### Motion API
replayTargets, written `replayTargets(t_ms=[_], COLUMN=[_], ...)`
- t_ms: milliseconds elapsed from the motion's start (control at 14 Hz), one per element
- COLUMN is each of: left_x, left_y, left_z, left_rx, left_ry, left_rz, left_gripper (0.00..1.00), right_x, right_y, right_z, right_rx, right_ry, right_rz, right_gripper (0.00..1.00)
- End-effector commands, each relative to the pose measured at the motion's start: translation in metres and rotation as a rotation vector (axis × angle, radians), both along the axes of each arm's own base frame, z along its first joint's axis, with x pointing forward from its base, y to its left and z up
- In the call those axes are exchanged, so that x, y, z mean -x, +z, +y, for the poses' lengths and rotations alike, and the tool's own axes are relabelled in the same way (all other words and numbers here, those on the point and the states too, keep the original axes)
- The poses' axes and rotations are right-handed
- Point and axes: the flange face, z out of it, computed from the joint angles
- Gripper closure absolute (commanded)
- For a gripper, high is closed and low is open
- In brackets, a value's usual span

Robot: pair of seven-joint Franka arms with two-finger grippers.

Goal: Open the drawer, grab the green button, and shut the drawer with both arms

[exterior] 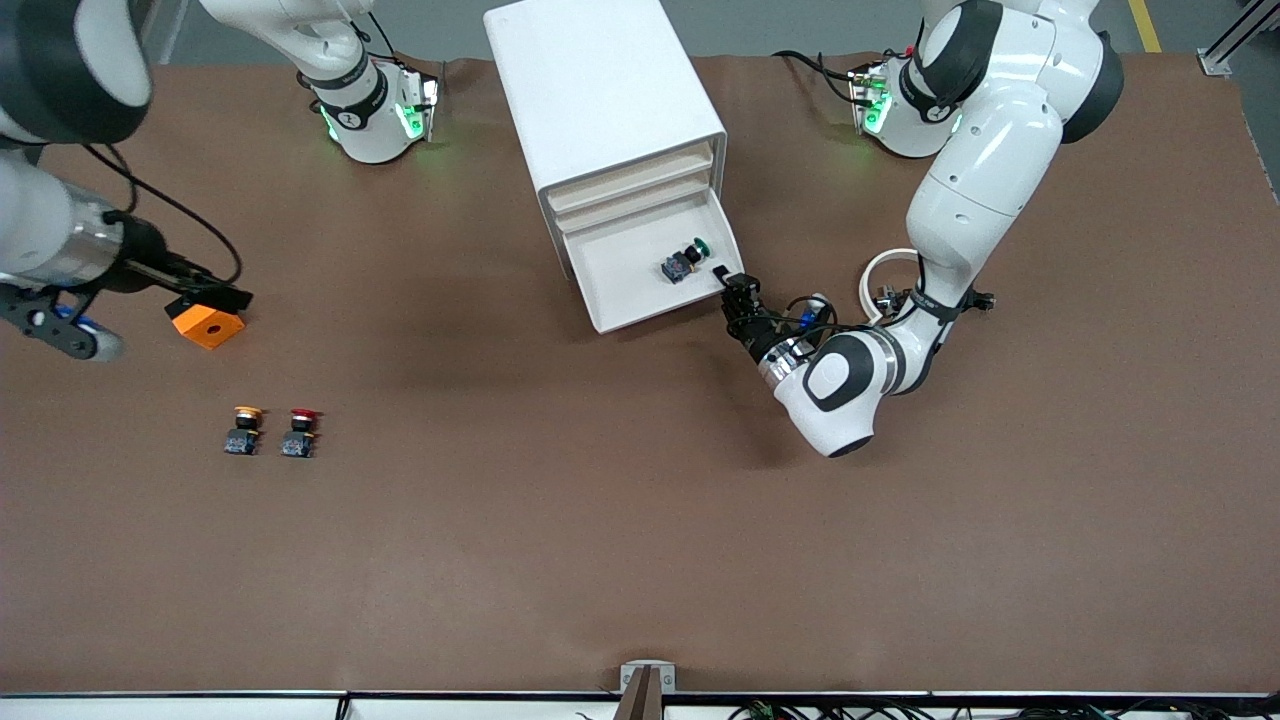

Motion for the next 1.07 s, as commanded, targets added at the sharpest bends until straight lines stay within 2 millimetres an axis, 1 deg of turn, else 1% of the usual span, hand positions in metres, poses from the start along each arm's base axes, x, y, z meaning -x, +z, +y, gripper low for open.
replayTargets(t_ms=[0,72,143,215,287,430,501,573,645,716,788,931,1003], left_x=[-0.002,-0.002,-0.005,-0.010,-0.019,-0.026,-0.033,-0.044,-0.052,-0.059,-0.064,-0.068,-0.070], left_y=[0.003,0.003,0.004,0.007,0.011,0.017,0.022,0.032,0.039,0.044,0.049,0.064,0.075], left_z=[-0.001,0.000,0.003,0.006,0.009,0.012,0.015,0.016,0.019,0.024,0.024,0.026,0.027], left_rx=[0.020,0.017,0.017,0.020,0.027,0.026,0.015,0.007,0.000,0.007,0.042,0.108,0.146], left_ry=[0.013,0.011,0.014,0.018,0.028,0.027,0.015,-0.003,-0.014,-0.023,-0.032,-0.088,-0.117], left_rz=[-0.002,-0.005,-0.010,-0.024,-0.047,-0.075,-0.105,-0.153,-0.186,-0.217,-0.251,-0.331,-0.377], left_gripper=[0.54,0.21,0.00,0.00,0.00,0.00,0.00,0.00,0.00,0.00,0.00,0.00,0.00], right_x=[0.009,0.013,0.017,0.026,0.033,0.040,0.044,0.051,0.057,0.067,0.076,0.086,0.092], right_y=[0.001,-0.003,-0.008,-0.017,-0.021,-0.026,-0.034,-0.042,-0.051,-0.062,-0.075,-0.104,-0.115], right_z=[0.065,0.089,0.108,0.133,0.161,0.202,0.227,0.252,0.276,0.304,0.330,0.367,0.383], right_rx=[0.037,0.033,0.030,0.039,0.034,-0.005,-0.014,-0.019,-0.031,-0.042,-0.043,-0.045,-0.044], right_ry=[-0.112,-0.166,-0.215,-0.234,-0.260,-0.340,-0.347,-0.359,-0.370,-0.374,-0.382,-0.398,-0.399], right_rz=[-0.030,-0.040,-0.041,-0.038,-0.057,-0.075,-0.087,-0.095,-0.099,-0.104,-0.111,-0.122,-0.125], right_gripper=[0.00,0.00,0.00,0.00,0.00,0.00,0.00,0.00,0.00,0.00,0.00,0.00,0.00])
